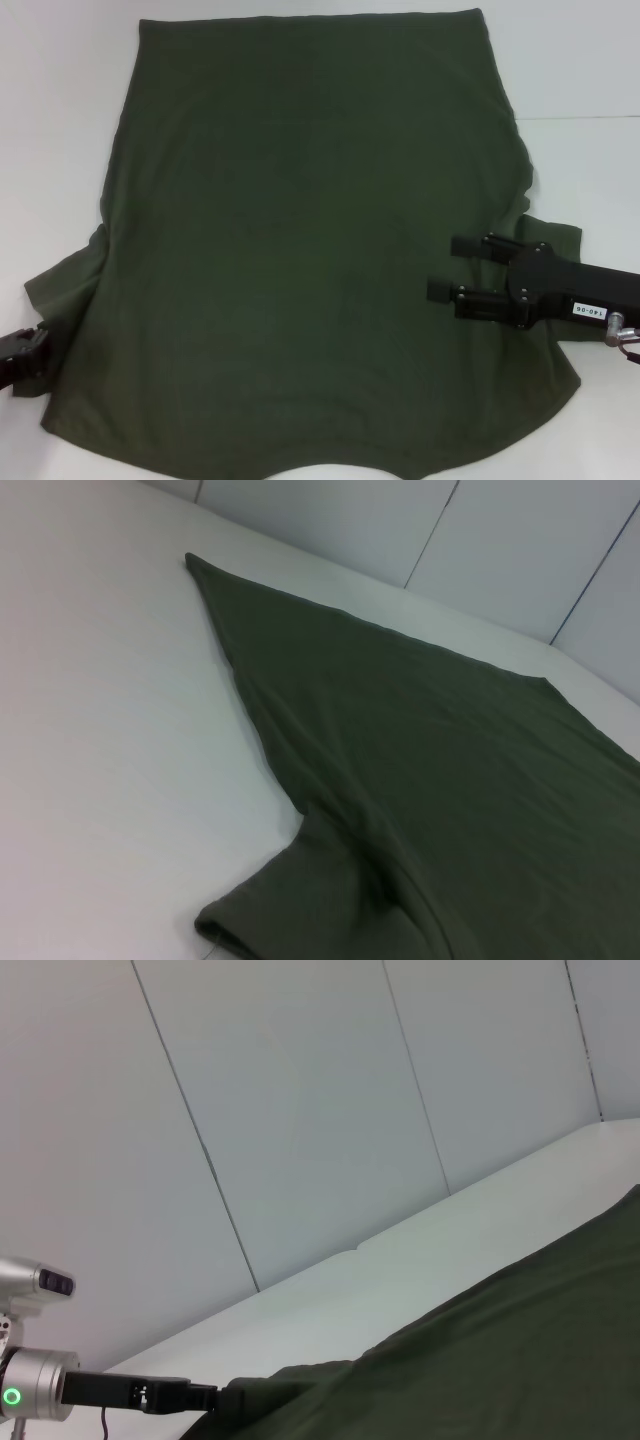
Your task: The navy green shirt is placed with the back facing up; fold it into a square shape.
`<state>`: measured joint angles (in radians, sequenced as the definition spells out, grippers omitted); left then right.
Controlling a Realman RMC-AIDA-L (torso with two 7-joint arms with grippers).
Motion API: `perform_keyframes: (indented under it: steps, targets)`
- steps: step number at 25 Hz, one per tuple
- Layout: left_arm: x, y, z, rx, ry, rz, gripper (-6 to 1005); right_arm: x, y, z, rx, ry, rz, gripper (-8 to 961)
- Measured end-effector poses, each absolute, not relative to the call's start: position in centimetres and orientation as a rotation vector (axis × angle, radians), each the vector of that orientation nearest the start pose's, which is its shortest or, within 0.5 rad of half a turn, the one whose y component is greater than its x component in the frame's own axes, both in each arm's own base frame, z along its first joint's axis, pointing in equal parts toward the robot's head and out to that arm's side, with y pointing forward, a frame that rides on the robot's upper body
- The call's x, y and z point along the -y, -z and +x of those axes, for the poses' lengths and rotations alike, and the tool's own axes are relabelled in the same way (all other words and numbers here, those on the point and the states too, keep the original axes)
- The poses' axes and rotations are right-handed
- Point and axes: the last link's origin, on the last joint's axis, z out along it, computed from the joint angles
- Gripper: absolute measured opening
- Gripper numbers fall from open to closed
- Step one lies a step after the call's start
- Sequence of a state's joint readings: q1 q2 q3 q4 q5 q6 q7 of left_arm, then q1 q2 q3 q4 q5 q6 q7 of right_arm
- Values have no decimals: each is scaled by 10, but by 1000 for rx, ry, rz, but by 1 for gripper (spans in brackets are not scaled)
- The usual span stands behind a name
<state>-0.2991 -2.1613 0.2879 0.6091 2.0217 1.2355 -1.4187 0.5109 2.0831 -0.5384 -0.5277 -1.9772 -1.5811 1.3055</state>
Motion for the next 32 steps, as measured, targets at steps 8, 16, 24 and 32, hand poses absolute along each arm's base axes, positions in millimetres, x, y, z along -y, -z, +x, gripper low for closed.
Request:
perform_keyframes:
  steps: [8, 16, 24, 32]
  targets:
    - [-275, -22, -388, 1192, 629, -1941, 1, -317, 5, 275, -728, -888, -2596, 881]
    - [-286, -41, -390, 1147, 571, -1946, 2, -317, 5, 275, -730, -891, -2597, 879]
    - [-302, -50, -387, 1107, 512, -1969, 4, -317, 5, 275, -732, -893, -2594, 876]
    - [-312, -64, -388, 1064, 449, -1952, 5, -318, 4, 275, -733, -896, -2587, 874]
